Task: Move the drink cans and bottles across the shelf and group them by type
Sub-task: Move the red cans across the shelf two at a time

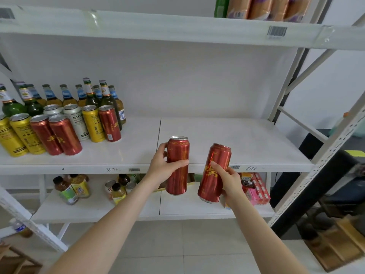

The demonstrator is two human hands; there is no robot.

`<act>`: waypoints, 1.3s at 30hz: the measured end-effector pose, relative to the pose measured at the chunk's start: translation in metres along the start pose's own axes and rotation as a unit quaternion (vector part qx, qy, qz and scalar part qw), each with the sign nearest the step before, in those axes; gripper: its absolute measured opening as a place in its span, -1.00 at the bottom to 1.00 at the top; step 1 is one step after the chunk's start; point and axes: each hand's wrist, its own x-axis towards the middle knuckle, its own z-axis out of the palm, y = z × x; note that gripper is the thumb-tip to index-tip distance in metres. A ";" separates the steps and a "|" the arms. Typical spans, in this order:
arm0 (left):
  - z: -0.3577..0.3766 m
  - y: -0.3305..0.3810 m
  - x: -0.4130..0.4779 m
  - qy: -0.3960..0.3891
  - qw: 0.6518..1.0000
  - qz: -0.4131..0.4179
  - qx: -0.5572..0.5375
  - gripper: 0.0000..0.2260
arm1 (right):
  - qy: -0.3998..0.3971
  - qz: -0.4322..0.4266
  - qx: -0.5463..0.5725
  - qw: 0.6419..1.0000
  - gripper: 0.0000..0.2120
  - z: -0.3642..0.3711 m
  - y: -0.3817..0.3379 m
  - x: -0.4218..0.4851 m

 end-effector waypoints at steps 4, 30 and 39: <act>0.036 0.009 0.025 -0.005 1.000 -0.001 0.007 -0.29 | 0.008 -0.008 0.005 1.000 -0.51 -0.027 -0.011 0.028; 0.344 0.071 0.115 -0.011 1.000 -0.014 -0.002 -0.31 | -0.002 -0.024 -0.003 1.000 -0.51 -0.295 -0.108 0.186; 0.384 0.073 0.183 -0.019 1.000 -0.013 0.019 -0.29 | 0.003 -0.024 0.005 1.000 -0.51 -0.314 -0.123 0.262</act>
